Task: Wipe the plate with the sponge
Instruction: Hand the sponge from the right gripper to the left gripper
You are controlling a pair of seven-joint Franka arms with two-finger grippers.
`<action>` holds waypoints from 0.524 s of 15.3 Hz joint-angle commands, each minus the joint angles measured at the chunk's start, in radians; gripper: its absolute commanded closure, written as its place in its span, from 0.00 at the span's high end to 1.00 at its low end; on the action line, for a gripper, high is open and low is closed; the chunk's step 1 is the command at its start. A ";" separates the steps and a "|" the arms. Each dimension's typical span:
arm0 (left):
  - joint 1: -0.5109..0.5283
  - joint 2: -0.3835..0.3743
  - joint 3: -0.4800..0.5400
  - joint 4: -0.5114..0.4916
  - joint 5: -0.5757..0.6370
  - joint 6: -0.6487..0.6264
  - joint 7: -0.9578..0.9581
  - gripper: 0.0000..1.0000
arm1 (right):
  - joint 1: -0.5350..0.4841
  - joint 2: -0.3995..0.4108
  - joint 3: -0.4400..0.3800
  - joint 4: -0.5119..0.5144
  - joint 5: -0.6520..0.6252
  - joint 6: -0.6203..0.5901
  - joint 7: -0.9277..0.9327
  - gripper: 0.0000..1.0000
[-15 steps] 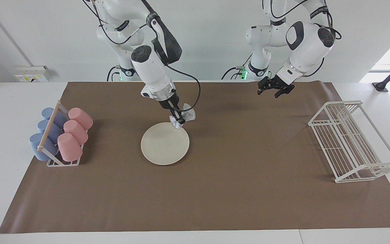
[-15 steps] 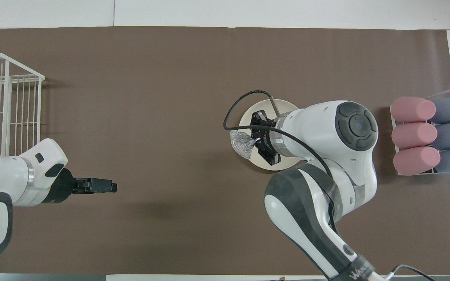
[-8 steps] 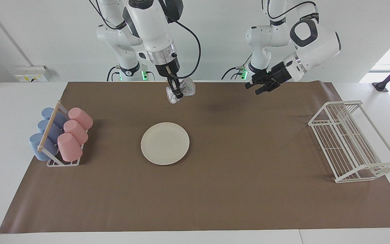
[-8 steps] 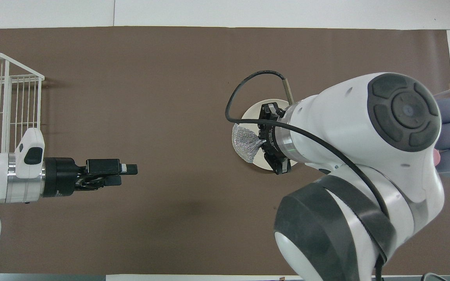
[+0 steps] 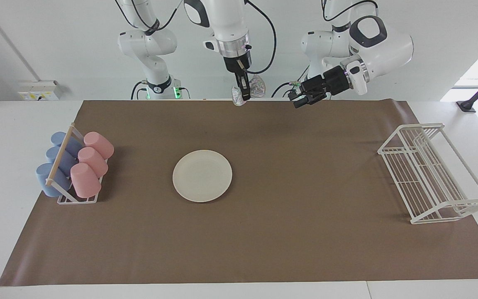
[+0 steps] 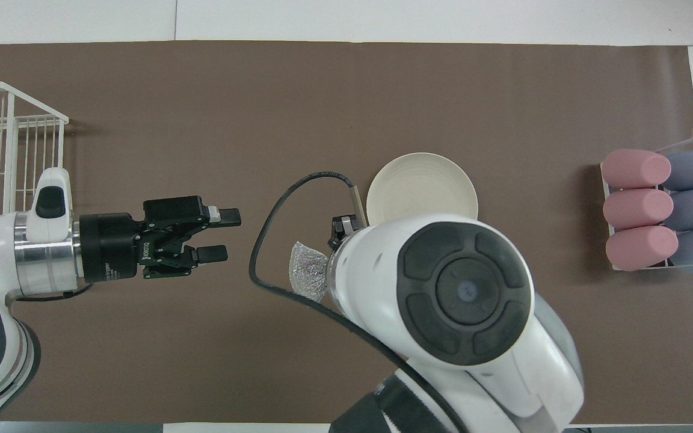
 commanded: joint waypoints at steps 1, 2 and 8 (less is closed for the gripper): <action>-0.071 0.037 -0.001 0.035 -0.016 0.053 -0.063 1.00 | 0.010 -0.018 0.000 -0.023 -0.024 0.002 0.024 0.00; -0.084 0.035 -0.001 0.035 -0.015 0.041 -0.063 1.00 | 0.010 -0.018 0.000 -0.023 -0.024 0.002 0.024 0.00; -0.079 0.026 0.008 0.034 -0.015 -0.133 -0.049 0.91 | 0.010 -0.019 0.000 -0.025 -0.026 0.001 0.022 0.00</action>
